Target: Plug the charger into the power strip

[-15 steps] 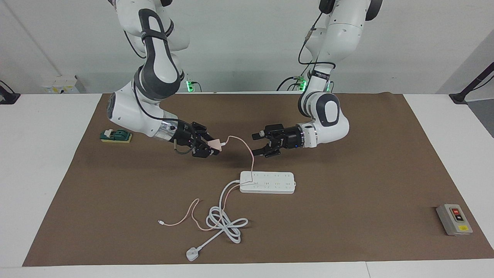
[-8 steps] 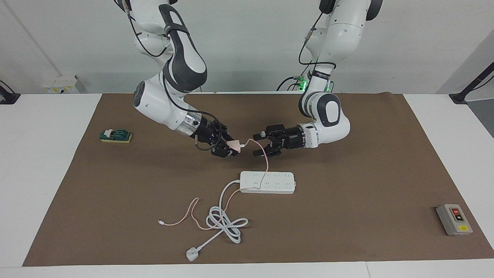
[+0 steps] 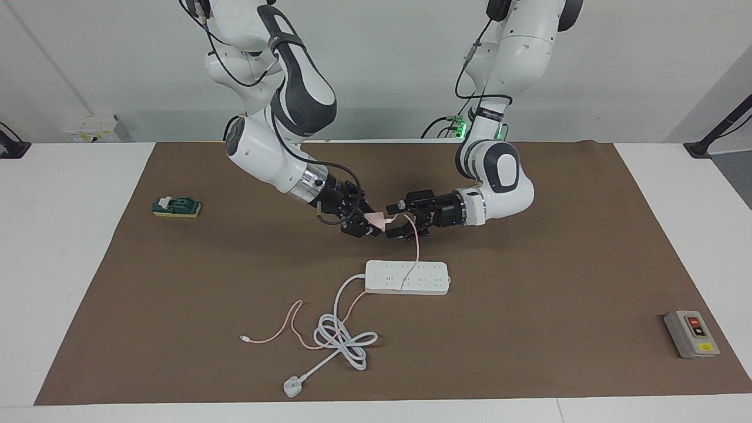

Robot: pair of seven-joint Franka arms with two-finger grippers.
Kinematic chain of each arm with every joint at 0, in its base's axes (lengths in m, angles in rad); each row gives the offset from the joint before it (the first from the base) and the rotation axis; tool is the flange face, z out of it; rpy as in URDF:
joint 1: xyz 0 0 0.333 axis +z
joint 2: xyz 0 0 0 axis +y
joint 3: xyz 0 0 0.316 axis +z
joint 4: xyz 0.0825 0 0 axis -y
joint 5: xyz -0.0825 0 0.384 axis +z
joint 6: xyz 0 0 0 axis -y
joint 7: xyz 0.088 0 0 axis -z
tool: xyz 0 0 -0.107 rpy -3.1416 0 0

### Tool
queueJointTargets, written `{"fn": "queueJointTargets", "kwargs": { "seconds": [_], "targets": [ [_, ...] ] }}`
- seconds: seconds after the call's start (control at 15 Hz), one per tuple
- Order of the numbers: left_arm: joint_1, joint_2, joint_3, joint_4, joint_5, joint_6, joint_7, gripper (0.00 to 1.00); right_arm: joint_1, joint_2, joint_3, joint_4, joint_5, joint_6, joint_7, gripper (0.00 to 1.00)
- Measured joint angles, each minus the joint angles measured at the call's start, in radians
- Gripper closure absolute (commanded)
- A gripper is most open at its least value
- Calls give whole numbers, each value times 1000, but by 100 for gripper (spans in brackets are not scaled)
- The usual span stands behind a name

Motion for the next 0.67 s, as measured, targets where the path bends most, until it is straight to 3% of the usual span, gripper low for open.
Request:
{"fn": "queueJointTargets", "kwargs": {
  "seconds": [0.27, 0.53, 0.67],
  "targets": [
    [0, 0, -4, 0, 0, 0, 0, 5, 19, 7, 1, 1, 0, 2, 0, 100],
    [0, 0, -6, 0, 0, 0, 1, 20, 19, 7, 0, 4, 0, 2, 0, 100],
    [0, 0, -6, 0, 0, 0, 1, 32, 19, 7, 0, 6, 0, 2, 0, 100]
  ]
}}
